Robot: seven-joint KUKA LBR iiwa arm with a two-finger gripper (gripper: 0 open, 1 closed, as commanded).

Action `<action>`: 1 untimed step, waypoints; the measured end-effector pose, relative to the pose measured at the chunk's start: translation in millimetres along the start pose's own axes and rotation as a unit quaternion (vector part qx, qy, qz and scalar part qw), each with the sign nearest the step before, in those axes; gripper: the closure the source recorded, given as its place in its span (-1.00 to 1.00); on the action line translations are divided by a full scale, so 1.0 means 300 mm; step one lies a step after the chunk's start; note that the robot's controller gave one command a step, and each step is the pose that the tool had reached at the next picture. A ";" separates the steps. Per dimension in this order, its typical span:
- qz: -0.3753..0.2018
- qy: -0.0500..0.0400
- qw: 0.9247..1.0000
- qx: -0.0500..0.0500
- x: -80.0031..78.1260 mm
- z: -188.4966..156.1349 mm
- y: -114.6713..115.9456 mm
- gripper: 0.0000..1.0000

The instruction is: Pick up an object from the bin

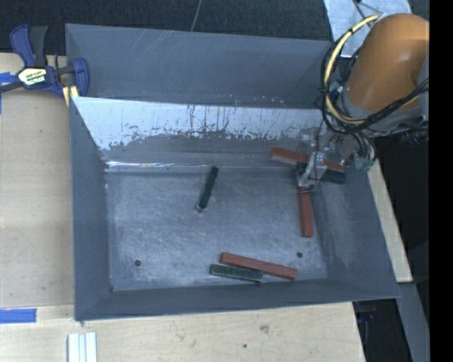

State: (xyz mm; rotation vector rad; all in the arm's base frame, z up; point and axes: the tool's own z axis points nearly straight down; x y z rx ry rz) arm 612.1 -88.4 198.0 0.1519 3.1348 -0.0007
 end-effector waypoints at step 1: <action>-0.082 0.002 0.997 0.000 -0.001 -0.056 0.026 1.00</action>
Offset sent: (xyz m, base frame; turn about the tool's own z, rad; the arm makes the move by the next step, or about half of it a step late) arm -0.0080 -0.0105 0.1052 -0.3474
